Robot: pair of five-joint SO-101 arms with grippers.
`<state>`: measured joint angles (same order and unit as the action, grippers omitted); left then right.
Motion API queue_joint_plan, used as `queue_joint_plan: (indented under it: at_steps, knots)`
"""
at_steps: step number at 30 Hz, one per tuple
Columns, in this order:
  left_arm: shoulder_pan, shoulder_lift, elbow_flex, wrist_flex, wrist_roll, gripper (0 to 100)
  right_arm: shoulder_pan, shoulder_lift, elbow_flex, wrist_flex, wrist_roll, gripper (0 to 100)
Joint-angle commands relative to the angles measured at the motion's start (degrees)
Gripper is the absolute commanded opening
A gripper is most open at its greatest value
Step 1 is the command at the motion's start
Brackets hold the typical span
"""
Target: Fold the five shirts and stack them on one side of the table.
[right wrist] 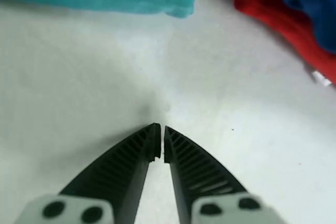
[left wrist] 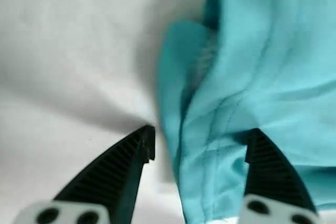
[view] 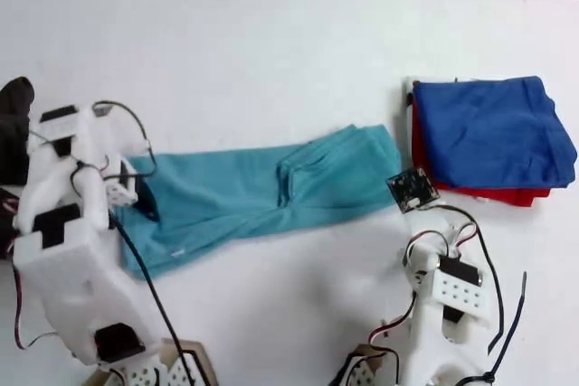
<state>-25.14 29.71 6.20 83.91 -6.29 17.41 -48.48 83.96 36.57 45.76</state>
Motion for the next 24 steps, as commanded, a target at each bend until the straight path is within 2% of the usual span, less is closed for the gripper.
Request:
queue_joint_plan:
  at_steps: [1, 8, 10, 12, 14, 16, 17, 24]
  knots:
    - [7.30, 2.64, -3.47, 2.46, 0.62, 29, 0.48, -1.54, -0.44, -0.84, -0.44, 2.0]
    - [9.85, 3.16, -6.81, 3.34, 0.53, 28, 0.48, -1.54, -0.44, -0.84, -0.44, 2.0]
    - [9.32, 3.16, -6.73, 3.34, 0.44, 24, 0.48, -1.54, -0.44, -0.84, -0.44, 2.0]
    - [8.18, 3.16, -6.81, 3.34, 0.44, 13, 0.48, -1.54, -0.44, -0.84, -0.44, 2.0]
    - [5.98, 3.16, -7.16, 2.90, 0.44, 1, 0.48, -1.54, -0.44, -0.84, -0.53, 2.0]
    - [3.34, 3.08, -7.25, 2.90, 0.44, 4, 0.48, -1.54, -0.44, -0.84, -0.53, 2.0]
    - [1.67, 2.99, -7.43, 2.81, 0.26, 3, 0.48, -1.54, -0.44, -0.84, -0.62, 2.0]
    - [-11.78, 3.08, -15.69, 5.89, -8.09, 3, 0.48, -1.54, -0.44, -0.84, -0.88, 2.0]
